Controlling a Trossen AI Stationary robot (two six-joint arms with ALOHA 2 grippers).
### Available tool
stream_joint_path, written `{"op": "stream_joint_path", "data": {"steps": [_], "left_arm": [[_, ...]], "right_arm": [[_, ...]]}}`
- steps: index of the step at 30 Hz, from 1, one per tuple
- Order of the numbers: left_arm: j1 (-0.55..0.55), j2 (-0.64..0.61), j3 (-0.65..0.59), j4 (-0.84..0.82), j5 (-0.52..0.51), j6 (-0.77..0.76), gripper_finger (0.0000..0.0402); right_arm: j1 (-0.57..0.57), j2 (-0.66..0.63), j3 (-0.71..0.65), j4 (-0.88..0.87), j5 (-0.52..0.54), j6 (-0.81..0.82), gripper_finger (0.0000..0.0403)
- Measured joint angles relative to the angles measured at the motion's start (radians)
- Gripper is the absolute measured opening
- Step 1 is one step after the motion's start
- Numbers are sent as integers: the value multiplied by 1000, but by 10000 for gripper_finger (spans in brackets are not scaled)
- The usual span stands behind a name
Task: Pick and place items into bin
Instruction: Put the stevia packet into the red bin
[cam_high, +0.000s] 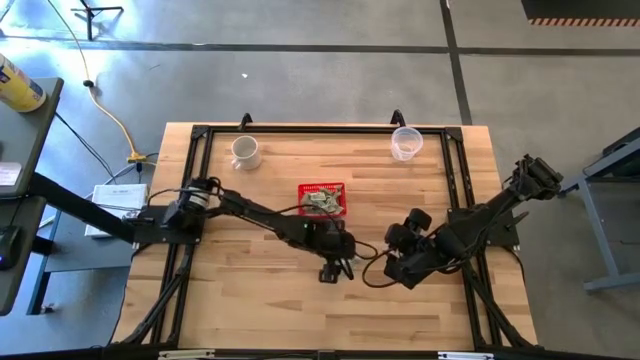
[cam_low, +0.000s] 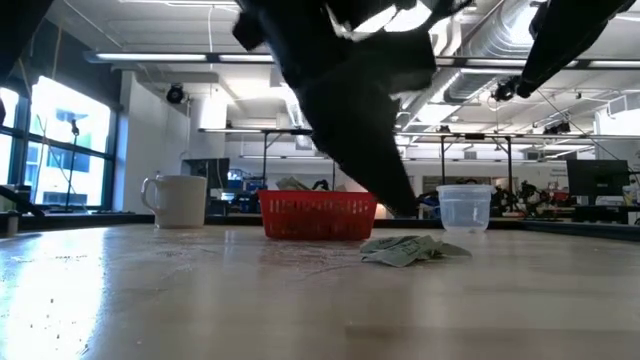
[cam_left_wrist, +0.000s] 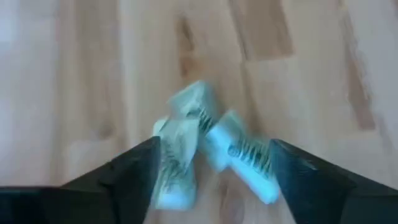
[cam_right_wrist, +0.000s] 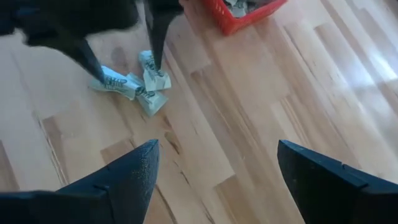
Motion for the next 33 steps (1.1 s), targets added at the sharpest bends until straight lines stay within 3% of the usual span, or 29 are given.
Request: {"op": "stream_joint_path", "data": {"steps": [4,12,16,20,23,25,29,33], "left_arm": [[53,41,0,25,67,3,256],[99,74,6,4,20,18,28],[94,35,93,-293,23,-45,28],[36,-80,300,-475,5,-47,23],[10,-149,387,-527,-162,-28,23],[42,-162,375,-601,-280,-13,26],[163,-138,249,-638,-112,-8,39],[226,-115,73,-480,-148,-65,39]], "right_arm": [[8,0,0,-5,4,43,316],[12,0,0,-8,37,72,316],[12,0,0,-14,50,72,316],[6,0,0,-27,87,67,316],[-2,1,0,-32,113,52,316],[-9,1,0,-31,130,37,316],[-22,1,0,-9,176,-28,316],[-23,1,0,25,178,-33,316]]}}
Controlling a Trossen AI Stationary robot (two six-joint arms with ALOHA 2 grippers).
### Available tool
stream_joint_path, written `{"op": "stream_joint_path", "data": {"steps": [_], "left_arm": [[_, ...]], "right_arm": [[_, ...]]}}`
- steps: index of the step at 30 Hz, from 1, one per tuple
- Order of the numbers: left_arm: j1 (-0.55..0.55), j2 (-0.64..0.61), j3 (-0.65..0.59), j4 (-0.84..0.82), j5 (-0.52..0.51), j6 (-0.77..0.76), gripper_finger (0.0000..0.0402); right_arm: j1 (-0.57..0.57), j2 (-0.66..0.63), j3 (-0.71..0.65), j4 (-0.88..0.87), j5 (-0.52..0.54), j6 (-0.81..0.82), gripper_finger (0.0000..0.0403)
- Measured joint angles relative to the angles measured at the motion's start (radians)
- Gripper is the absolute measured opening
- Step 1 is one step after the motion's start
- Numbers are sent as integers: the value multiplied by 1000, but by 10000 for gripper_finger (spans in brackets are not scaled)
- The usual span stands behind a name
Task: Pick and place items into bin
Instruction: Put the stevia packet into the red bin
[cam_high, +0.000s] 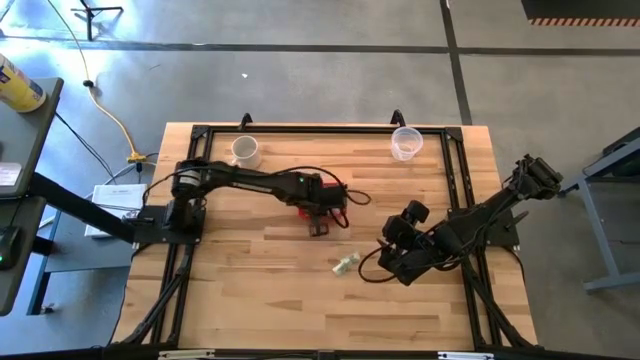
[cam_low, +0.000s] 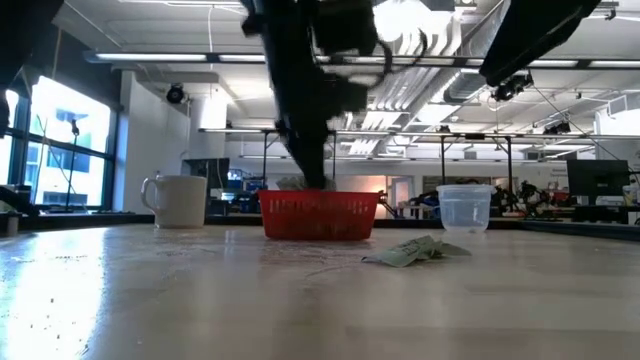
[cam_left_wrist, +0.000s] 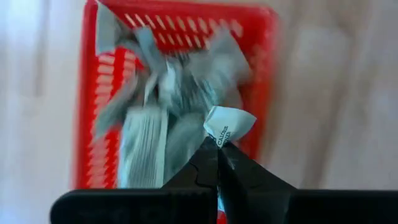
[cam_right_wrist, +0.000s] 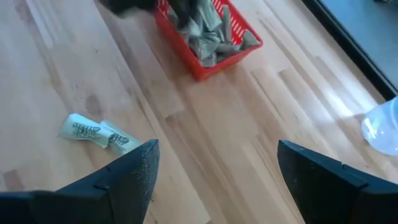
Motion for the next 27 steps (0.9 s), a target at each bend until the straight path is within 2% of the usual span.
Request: {"op": "stream_joint_path", "data": {"steps": [2,5,8,11,15,18,21,24,27], "left_arm": [[14,9,-42,73,52,-43,41],[-7,1,-33,29,48,-53,71],[-52,-2,9,-90,-78,-52,130],[-92,-5,75,-214,-189,-81,200],[-189,-54,135,-346,-203,-201,279],[-296,-148,55,-363,-162,-359,319],[-414,-262,-97,-366,-124,-542,341],[-515,-395,-257,-319,-79,-779,347],[-581,-507,-379,-218,-87,-948,341]], "right_arm": [[0,0,0,9,-9,-2,316],[8,0,0,17,-37,-53,316],[15,13,0,51,-101,-131,316],[22,50,0,144,-212,-259,316],[33,146,0,344,-266,-510,316],[25,237,0,475,-260,-610,316],[-12,315,5,503,-286,-569,316],[-56,372,2,502,-302,-564,316],[-111,426,-2,537,-366,-653,315]]}}
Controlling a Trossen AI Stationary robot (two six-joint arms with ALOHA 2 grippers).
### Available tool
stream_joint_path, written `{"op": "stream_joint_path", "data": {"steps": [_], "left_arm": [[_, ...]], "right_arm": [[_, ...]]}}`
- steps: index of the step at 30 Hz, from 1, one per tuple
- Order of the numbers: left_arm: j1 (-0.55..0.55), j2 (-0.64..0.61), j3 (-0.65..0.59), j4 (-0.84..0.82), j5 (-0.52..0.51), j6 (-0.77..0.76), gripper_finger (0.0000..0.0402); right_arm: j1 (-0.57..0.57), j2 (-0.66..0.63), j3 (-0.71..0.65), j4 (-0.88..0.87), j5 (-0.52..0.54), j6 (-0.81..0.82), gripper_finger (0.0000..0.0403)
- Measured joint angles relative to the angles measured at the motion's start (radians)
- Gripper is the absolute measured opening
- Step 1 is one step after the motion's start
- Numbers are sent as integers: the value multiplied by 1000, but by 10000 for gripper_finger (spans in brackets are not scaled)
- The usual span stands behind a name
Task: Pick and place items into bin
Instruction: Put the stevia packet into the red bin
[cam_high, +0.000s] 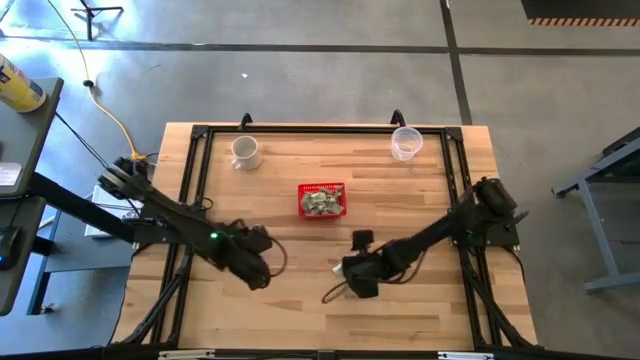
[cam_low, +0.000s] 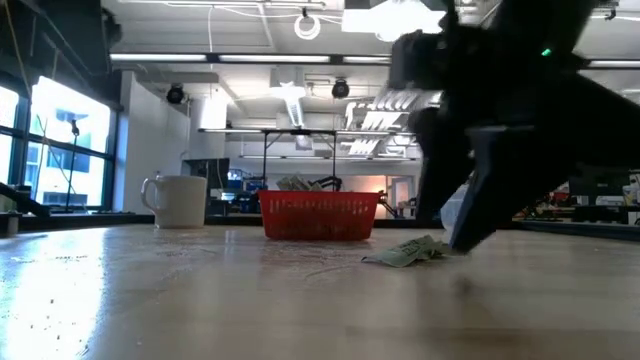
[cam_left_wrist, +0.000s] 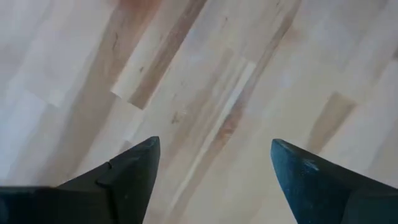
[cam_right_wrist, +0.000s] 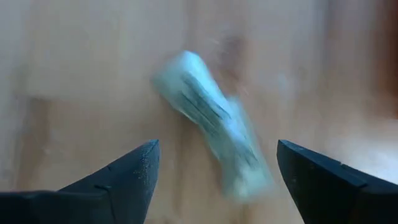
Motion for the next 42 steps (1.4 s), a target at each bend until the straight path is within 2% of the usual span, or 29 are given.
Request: {"op": "stream_joint_path", "data": {"steps": [2,4,9,16,20,21,23,27,31,33,35,38,42], "left_arm": [[-26,-45,-50,47,-20,-75,334],[-38,-73,-83,73,-20,-119,329],[-46,-79,-116,100,-17,-144,320],[-44,-77,-161,164,-15,-145,321],[-44,-77,-177,181,-15,-145,321],[-44,-77,-181,192,-15,-145,321],[-44,-77,-193,232,-15,-142,321],[-44,-77,-235,352,-22,-116,321],[-44,-77,-285,477,-40,-113,321],[-43,-77,-301,521,-45,-113,321],[-43,-77,-307,541,-50,-112,321],[-43,-77,-308,545,-54,-113,321],[-43,-77,-308,545,-55,-116,321]], "right_arm": [[-36,27,0,68,-111,-63,309],[-57,39,0,106,-176,-105,299],[-66,42,0,138,-188,-184,251],[-135,71,3,139,-263,-216,116],[-226,71,24,105,-380,-51,24],[-252,65,34,92,-410,-16,14],[-289,37,58,65,-425,4,16],[-350,-67,138,77,-374,-40,16],[-465,-113,169,45,-253,-85,9],[-532,-113,176,34,-259,-73,11],[-579,-104,177,33,-312,-51,6],[-575,-93,177,21,-358,-35,5],[-463,-117,178,-2,-409,13,3]]}}
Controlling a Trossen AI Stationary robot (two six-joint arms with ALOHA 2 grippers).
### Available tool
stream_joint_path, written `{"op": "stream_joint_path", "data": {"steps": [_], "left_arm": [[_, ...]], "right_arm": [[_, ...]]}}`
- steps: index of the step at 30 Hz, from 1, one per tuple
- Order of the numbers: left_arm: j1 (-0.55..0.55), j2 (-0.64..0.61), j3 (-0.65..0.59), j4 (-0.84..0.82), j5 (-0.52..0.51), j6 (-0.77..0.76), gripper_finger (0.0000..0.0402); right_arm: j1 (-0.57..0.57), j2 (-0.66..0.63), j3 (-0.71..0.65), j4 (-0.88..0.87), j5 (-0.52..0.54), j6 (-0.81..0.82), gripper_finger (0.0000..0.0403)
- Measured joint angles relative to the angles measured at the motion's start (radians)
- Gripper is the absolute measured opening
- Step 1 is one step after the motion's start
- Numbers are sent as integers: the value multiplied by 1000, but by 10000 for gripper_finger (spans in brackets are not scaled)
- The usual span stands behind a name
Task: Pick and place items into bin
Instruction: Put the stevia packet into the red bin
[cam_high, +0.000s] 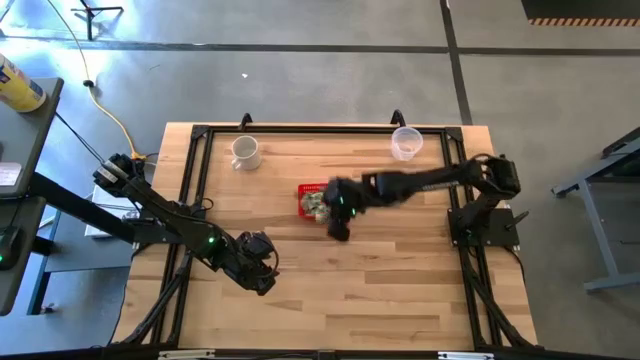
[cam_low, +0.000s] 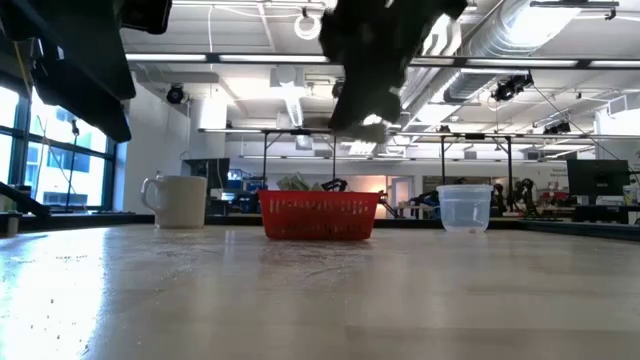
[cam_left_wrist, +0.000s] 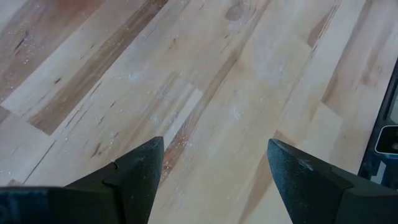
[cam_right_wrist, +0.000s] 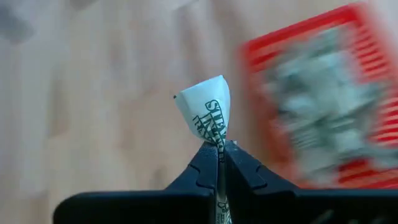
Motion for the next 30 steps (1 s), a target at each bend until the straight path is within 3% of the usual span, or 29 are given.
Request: {"op": "stream_joint_path", "data": {"steps": [5,9,13,16,18,20,23,30], "left_arm": [[0,0,0,-1,-27,6,321],[1,0,0,-1,-43,6,321],[1,0,0,3,-24,-4,321],[0,0,0,23,-11,2,321],[0,0,0,42,-10,9,321],[1,0,0,64,-10,25,321],[1,0,0,69,-17,31,321],[1,0,0,62,-20,33,321]], "right_arm": [[160,28,-43,75,61,90,34],[185,58,-48,64,116,180,126],[195,27,-13,-65,122,232,237],[252,19,-44,-199,234,174,301],[295,28,-92,-219,214,145,326],[342,28,-124,-117,178,117,337],[383,48,-141,-1,213,61,339],[325,151,-144,53,236,21,323]]}}
